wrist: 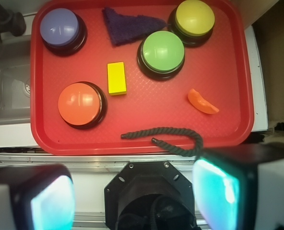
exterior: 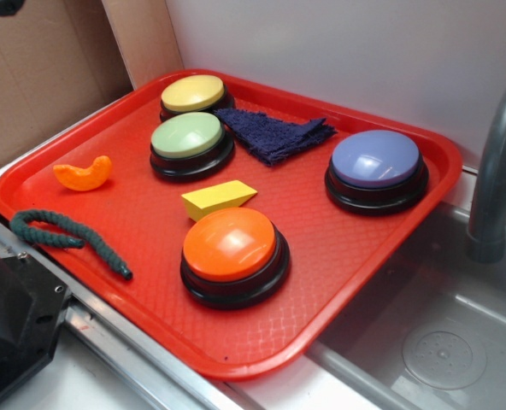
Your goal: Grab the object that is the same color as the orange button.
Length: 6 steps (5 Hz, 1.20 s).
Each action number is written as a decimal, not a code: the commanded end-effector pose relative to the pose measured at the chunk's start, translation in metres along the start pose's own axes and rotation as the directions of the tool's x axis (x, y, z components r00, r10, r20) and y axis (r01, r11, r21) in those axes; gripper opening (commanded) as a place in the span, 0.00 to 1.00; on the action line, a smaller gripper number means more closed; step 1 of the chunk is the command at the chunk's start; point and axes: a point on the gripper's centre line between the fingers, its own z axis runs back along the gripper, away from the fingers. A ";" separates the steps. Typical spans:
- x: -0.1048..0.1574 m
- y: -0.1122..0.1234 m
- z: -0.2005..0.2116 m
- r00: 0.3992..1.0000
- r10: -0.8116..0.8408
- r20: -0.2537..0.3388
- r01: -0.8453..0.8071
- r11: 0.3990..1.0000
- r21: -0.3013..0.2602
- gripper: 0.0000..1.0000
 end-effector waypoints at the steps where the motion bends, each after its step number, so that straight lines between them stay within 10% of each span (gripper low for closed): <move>1: 0.000 0.000 0.000 1.000 0.000 0.000 0.000 1.000 0.000 1.00; 3: 0.030 0.054 -0.048 0.979 -0.180 0.098 0.184 0.982 -0.036 1.00; 6: 0.061 0.115 -0.142 0.914 -0.394 0.102 0.384 0.918 0.103 1.00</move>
